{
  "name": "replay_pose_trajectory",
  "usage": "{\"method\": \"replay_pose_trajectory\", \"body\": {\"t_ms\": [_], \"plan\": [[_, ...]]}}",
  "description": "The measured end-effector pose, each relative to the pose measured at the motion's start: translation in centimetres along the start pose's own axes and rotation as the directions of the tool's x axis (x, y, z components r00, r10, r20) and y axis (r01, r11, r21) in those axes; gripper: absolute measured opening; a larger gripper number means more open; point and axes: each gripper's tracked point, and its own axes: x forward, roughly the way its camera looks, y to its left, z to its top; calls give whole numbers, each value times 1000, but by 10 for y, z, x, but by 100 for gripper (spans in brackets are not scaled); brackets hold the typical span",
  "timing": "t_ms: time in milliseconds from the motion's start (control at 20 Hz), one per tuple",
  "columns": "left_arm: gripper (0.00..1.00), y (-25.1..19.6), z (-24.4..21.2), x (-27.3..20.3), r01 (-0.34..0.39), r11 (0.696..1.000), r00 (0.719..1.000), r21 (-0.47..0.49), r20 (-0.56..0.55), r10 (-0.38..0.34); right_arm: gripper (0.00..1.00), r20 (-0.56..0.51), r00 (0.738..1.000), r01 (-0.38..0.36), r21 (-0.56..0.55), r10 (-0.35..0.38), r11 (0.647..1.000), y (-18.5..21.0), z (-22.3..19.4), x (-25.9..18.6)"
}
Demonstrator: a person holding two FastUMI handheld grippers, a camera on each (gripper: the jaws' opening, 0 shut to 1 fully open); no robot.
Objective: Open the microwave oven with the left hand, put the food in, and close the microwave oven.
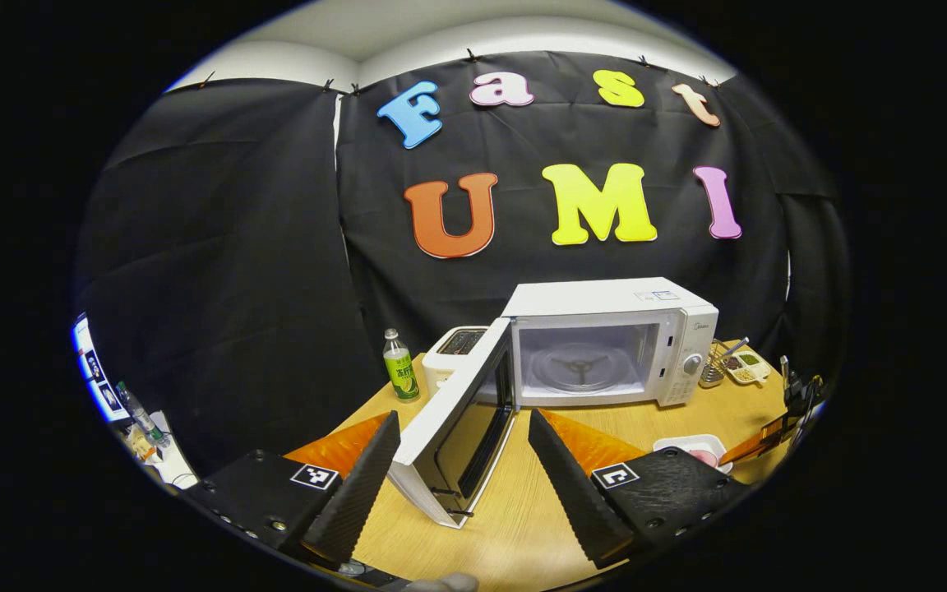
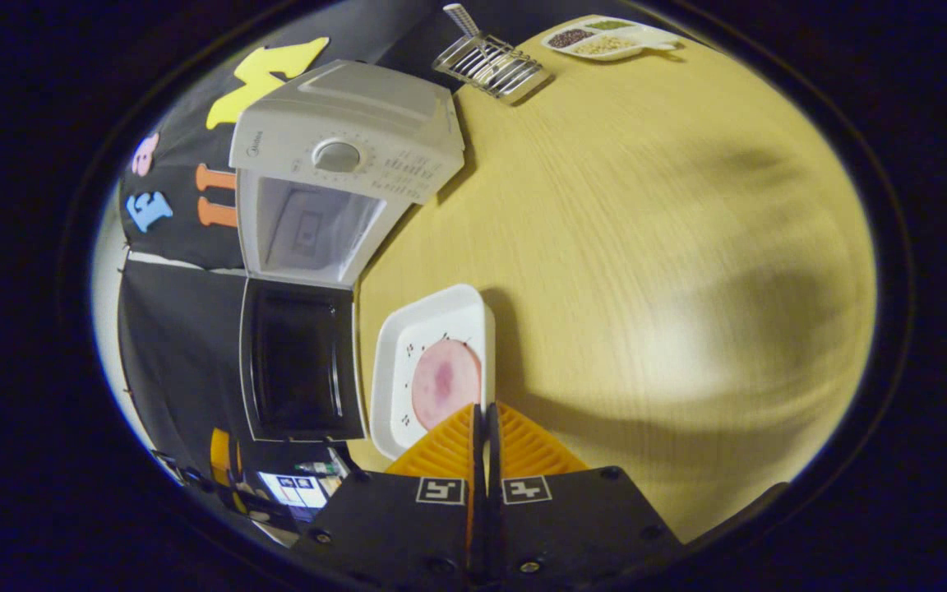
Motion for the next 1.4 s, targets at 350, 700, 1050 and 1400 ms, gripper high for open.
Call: {"method": "replay_pose_trajectory", "body": {"t_ms": [350,700,1050,1400], "plan": [[96,1,13,-2,90,995,996,47,25,-91,3,218,973,-88,44,76,995,47,27,29],[96,4,24,6,174,982,982,76,67,-179,4,474,874,-180,112,107,977,100,71,78],[96,6,9,21,195,978,974,77,99,-202,4,679,734,-205,200,16,958,130,121,129],[96,35,-2,25,135,989,987,60,85,-140,3,749,648,-201,347,-142,916,123,163,163]]}}
